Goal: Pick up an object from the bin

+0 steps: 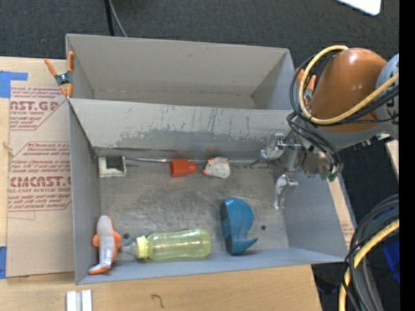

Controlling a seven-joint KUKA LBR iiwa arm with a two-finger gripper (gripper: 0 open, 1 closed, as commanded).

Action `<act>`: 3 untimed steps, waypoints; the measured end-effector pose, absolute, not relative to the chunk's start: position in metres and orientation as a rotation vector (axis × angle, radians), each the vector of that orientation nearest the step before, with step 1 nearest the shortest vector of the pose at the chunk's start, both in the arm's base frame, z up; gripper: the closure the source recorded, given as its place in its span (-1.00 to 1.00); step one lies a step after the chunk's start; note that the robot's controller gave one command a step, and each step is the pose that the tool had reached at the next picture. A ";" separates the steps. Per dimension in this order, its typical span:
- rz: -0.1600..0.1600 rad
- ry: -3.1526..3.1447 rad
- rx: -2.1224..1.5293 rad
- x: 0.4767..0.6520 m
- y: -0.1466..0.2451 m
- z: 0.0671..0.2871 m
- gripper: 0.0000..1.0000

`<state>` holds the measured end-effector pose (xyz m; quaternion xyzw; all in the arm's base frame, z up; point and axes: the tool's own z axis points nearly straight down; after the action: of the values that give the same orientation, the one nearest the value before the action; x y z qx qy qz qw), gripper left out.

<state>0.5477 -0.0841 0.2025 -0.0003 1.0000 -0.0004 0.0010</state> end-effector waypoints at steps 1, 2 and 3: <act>-0.004 3.121 -0.263 0.538 -0.067 0.164 -1.00; 0.002 3.070 -0.676 0.534 -0.038 0.138 -1.00; 0.001 2.998 -0.936 0.517 -0.028 0.120 -1.00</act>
Offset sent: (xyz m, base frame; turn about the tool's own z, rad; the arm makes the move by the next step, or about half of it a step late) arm -0.0126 0.0482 -0.0640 -0.4331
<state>0.5169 -0.0281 0.1198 -0.2980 0.9546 0.0002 0.0006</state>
